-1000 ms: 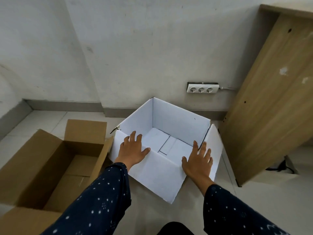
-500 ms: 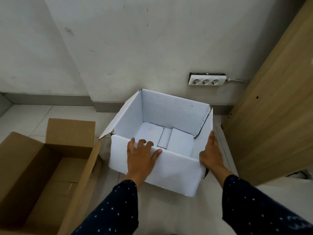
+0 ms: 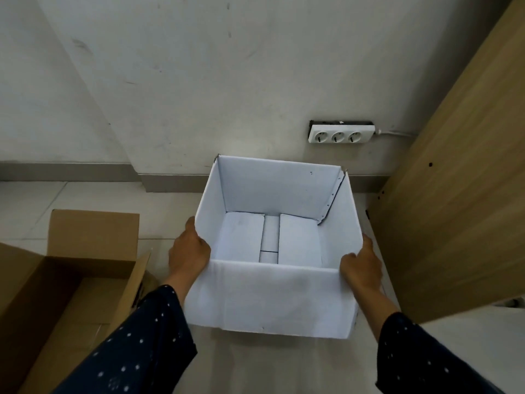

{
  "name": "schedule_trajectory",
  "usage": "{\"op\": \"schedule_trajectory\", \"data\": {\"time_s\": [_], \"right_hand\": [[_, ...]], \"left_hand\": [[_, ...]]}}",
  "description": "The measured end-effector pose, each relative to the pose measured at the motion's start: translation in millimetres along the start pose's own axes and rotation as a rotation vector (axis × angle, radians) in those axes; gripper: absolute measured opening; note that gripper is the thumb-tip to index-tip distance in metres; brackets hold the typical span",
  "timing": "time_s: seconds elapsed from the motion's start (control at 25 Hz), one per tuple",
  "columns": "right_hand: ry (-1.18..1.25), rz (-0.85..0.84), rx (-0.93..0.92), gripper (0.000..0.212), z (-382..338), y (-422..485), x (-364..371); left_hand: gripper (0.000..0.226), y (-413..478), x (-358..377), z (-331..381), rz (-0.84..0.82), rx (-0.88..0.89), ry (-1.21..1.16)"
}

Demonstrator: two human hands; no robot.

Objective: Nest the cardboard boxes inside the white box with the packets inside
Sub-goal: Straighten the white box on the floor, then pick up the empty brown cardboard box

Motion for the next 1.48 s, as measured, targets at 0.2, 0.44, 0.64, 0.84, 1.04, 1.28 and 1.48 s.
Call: {"op": "schedule_trajectory", "data": {"time_s": [0.2,0.44,0.64,0.84,1.04,1.28,1.48], "right_hand": [[-0.131,-0.068,0.001,0.053,-6,50,-20],[-0.246,-0.12,0.009,0.054,-15,48,-24],[-0.357,0.077,-0.406,0.058,-92,2,-17],[-0.057,-0.231,-0.845,0.048,-197,-125,83],[-0.122,-0.538,-0.93,0.057,-211,-258,204],[-0.082,-0.617,-0.209,0.071,-158,-281,277],[0.064,-0.469,-0.127,0.034,-150,-292,298]], "left_hand": [[0.063,-7,26,21,-0.052,-0.067,0.025],[0.056,-7,23,19,-0.096,-0.053,-0.009],[0.048,-6,-44,-5,0.006,0.066,-0.091],[0.044,-15,-140,-76,0.201,0.112,-0.018],[0.056,-55,-228,-208,0.312,-0.087,0.372],[0.107,-123,-259,-376,0.395,-0.763,0.135],[0.064,-101,-246,-417,0.409,-0.791,-0.121]]}}
Point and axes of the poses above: each hand's wrist, its own y-axis towards the middle knuckle, its own x-axis out of the palm, z = x × y, the point moved 4 cm from there along y, towards the middle knuckle, and after that the axes turned 2 degrees about y, right-handed, at the moved point
